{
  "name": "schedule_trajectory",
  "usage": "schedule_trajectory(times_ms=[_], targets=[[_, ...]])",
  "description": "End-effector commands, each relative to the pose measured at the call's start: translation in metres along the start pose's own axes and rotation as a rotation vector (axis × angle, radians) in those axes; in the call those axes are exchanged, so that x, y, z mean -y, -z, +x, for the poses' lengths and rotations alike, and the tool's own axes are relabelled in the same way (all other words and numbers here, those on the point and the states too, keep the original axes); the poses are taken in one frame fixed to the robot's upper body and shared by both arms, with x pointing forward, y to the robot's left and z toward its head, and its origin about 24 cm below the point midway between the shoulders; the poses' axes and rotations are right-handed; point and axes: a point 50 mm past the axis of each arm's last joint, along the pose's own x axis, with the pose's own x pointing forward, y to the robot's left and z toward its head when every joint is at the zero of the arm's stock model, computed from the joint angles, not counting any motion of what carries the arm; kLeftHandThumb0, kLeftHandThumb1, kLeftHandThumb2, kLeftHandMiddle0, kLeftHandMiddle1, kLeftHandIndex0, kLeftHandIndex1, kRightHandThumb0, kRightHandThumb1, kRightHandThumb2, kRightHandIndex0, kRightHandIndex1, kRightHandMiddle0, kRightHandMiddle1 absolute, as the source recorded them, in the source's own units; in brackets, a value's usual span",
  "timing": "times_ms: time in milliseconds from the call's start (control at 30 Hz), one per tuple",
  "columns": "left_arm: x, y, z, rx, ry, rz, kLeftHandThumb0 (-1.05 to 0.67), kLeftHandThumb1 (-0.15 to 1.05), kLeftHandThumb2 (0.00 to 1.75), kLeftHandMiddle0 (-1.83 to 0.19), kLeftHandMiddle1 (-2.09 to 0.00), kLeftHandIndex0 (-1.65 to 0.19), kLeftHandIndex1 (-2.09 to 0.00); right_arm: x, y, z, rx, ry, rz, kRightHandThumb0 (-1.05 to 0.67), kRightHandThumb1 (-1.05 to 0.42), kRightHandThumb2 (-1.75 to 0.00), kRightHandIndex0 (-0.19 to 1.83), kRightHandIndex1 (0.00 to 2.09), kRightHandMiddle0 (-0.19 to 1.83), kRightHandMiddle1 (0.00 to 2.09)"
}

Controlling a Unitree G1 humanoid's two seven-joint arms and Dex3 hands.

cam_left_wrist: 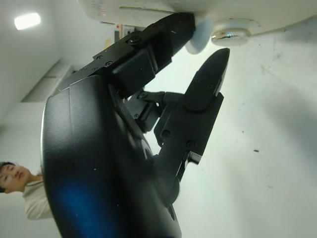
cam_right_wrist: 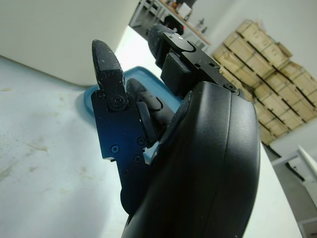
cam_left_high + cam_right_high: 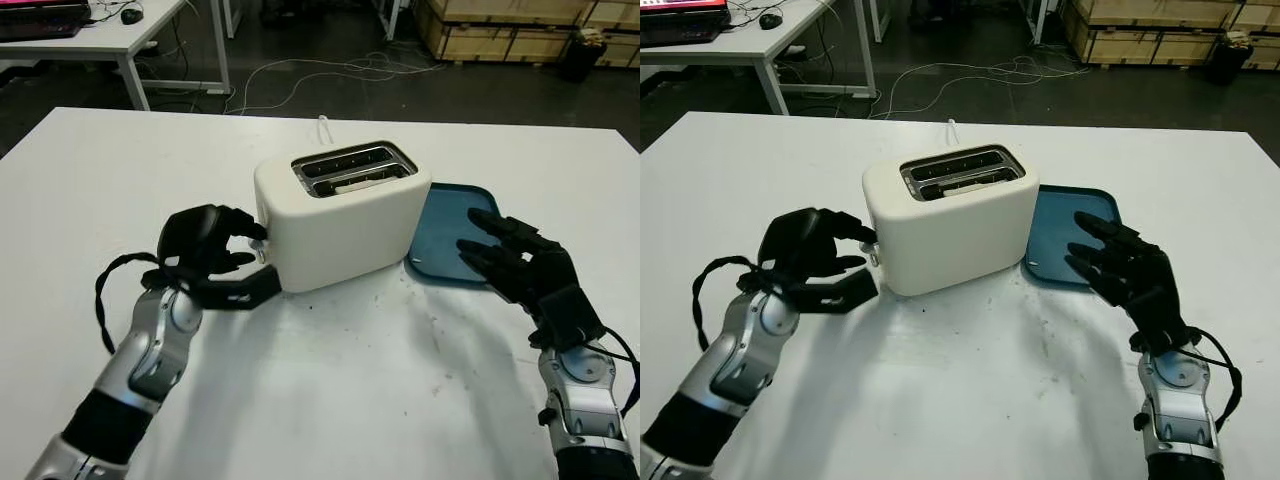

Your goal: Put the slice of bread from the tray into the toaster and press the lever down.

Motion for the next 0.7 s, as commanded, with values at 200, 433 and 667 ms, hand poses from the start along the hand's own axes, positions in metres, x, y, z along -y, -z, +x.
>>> schedule_trajectory(times_ms=[200, 433, 667], targets=[[0.010, -0.015, -0.007, 0.083, 0.151, -0.044, -0.18, 0.81, 0.01, -0.79, -1.43, -1.25, -0.03, -0.003, -0.002, 0.005, 0.027, 0.001, 0.012, -0.51, -0.90, 0.00, 0.92, 0.00, 0.71, 0.00], [-0.002, -0.008, -0.014, 0.110, 0.114, -0.004, -0.16, 0.76, 0.00, -0.79, -1.58, -1.27, -0.04, -0.004, -0.001, 0.005, 0.026, -0.007, 0.009, -0.49, -0.90, 0.00, 0.92, 0.00, 0.71, 0.00], [-0.033, 0.002, -0.023, 0.087, -0.085, 0.029, -0.32, 0.77, 0.01, -0.83, -1.43, -1.26, -0.02, -0.001, -0.003, 0.007, 0.039, -0.002, 0.005, -0.48, -0.89, 0.00, 0.92, 0.00, 0.71, 0.00]])
